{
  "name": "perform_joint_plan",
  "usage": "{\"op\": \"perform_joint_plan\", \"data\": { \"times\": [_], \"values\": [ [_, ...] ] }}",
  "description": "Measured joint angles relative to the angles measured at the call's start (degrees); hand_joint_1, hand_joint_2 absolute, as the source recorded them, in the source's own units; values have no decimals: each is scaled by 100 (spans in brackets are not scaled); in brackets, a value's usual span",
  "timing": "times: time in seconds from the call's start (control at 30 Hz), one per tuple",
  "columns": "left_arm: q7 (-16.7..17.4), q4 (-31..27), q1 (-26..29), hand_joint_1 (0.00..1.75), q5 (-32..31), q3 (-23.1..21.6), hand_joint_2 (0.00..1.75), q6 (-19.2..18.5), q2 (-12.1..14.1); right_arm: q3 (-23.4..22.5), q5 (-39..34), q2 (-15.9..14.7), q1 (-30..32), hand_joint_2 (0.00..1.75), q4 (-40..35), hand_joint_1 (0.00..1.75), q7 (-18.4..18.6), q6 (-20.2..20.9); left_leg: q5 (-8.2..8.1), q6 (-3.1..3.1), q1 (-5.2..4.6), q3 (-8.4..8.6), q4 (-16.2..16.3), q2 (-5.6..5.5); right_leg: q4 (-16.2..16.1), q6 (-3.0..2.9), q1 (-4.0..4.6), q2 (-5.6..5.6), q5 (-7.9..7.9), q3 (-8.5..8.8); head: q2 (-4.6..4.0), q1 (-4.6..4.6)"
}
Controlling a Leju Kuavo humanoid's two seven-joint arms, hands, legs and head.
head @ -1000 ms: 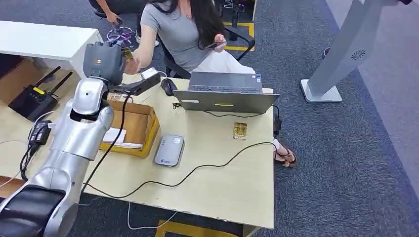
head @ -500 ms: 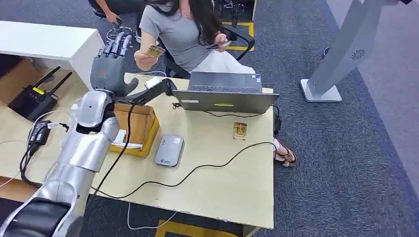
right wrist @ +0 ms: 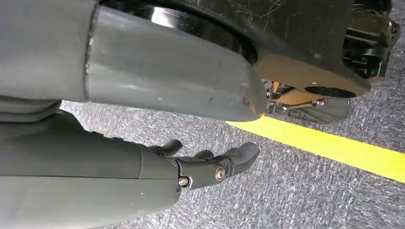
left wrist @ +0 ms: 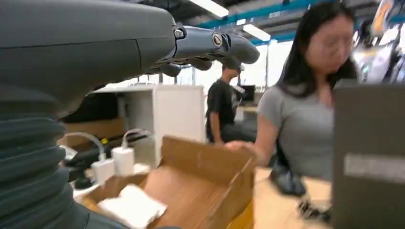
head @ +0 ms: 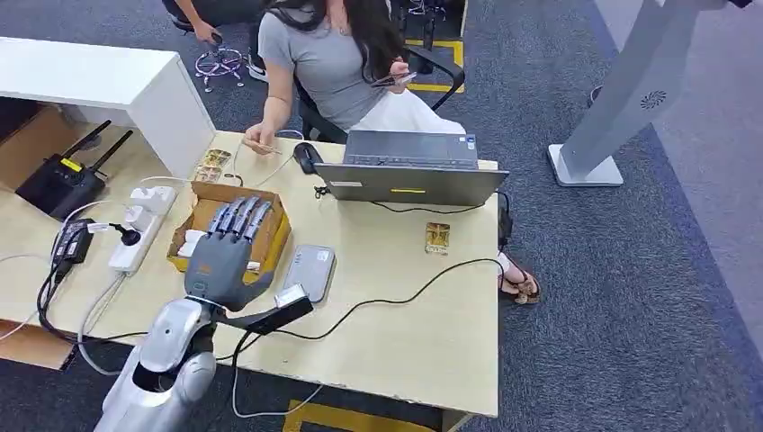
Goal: Pass the card to the sensor for recognition and then transmit it.
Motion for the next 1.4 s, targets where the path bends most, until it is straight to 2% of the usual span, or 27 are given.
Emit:
{"op": "perform_joint_plan", "data": {
  "times": [0.1, 0.23, 0.43, 0.67, 0.83, 0.97, 1.13, 1.4],
  "values": [
    [160, 84, -42, 0, 139, 11, 175, -261, 193, -33, 81, 0, 0, 0, 0, 0, 2, 20, 8, 1, 1, -1, 0, 0, 0, -2, 1, 0, 3, 0, 0, -4],
    [175, 425, -370, 0, 230, 182, 175, -329, 364, -39, 144, 0, -8, 0, 0, 0, 0, 59, 17, -1, 1, -3, 0, -2, 2, -2, 1, -2, 11, -1, 0, -4],
    [256, 826, -841, 0, 319, 321, 175, -550, 427, -59, 201, 0, -16, 0, 0, 0, 2, 68, 18, 0, -2, -4, 0, -6, 2, 0, 1, -2, 13, 1, 0, -2],
    [263, 1053, -1045, 0, 363, 323, 175, -632, 440, -66, 219, 0, -18, 0, 0, 0, 2, 74, 17, 0, -2, -5, 1, -6, 1, 0, 1, -1, 13, -2, 0, -2],
    [208, 1128, -1055, 0, 383, 321, 175, -512, 418, -79, 234, 0, -18, 0, 0, 0, 4, 74, 17, 0, 0, -6, 1, -5, 1, 0, 0, -1, 13, -3, 0, -2],
    [-4, 926, -876, 0, 291, 286, 175, -342, 320, -147, 219, 2, -16, 0, 0, 0, 4, 66, 17, 0, -1, -5, 1, -2, 1, 0, 0, 2, 13, -4, 0, -2],
    [49, 571, -578, 0, 116, -46, 175, -397, 237, -227, 212, 13, -17, 0, 0, 0, -17, 57, 17, 1, -3, -7, 1, -3, 0, 0, 0, 1, 12, -5, 0, -2],
    [49, 512, -473, 0, 300, -221, 175, -580, 246, -286, 298, 17, -17, 0, 0, 0, -35, 77, 18, 0, 0, -7, 1, -3, 0, -1, 0, 1, 13, -5, 0, -2]
  ]
}}
